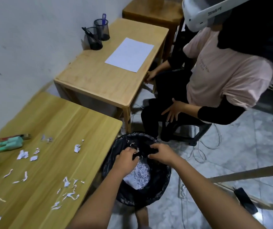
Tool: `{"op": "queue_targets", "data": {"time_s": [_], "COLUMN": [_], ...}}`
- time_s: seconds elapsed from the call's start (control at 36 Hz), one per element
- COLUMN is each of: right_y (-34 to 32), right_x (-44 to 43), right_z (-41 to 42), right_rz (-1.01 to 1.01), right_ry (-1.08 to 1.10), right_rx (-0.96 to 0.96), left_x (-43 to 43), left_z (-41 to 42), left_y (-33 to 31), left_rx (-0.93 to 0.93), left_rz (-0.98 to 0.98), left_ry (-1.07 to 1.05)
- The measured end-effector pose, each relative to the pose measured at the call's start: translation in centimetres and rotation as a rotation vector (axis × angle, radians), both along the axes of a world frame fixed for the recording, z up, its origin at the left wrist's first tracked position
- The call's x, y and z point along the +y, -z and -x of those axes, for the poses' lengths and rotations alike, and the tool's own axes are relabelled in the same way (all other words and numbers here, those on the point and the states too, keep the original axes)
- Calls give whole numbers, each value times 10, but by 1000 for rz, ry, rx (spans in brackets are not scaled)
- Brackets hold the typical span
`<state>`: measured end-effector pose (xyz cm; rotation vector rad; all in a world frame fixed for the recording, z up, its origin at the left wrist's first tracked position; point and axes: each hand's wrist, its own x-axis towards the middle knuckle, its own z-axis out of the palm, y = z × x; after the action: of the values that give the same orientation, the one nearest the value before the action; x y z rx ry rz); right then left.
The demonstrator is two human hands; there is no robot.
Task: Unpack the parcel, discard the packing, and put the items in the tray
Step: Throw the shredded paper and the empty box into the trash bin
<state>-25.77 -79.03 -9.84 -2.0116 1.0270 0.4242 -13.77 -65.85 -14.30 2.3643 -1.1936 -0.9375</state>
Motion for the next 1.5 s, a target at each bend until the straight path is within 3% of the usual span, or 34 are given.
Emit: {"op": "queue_targets", "data": {"time_s": [0.22,0.47,0.67,0.83,1.06,1.19,1.31,1.5], "right_y": [-41,-63,-27,8,35,44,40,48], "right_x": [30,118,213,258,253,213,201,166], "right_z": [-24,-86,-105,-101,-129,-161,-175,-234], "right_rz": [88,95,46,248,491,485,473,460], "right_ry": [-29,-163,-255,-370,-533,-552,-525,-681], "right_rx": [-88,-232,-332,-334,-307,-254,-271,-346], "left_x": [35,150,276,332,324,302,300,270], "left_z": [-12,-56,-59,-41,-52,-79,-87,-108], "left_y": [-42,-69,-47,-14,0,15,17,24], "left_rx": [-9,-194,-484,-496,-363,-340,-469,-455], "left_rz": [164,322,254,125,41,-28,-51,-96], "left_ry": [-22,-334,-837,-1243,-1605,-1681,-1576,-1561]}}
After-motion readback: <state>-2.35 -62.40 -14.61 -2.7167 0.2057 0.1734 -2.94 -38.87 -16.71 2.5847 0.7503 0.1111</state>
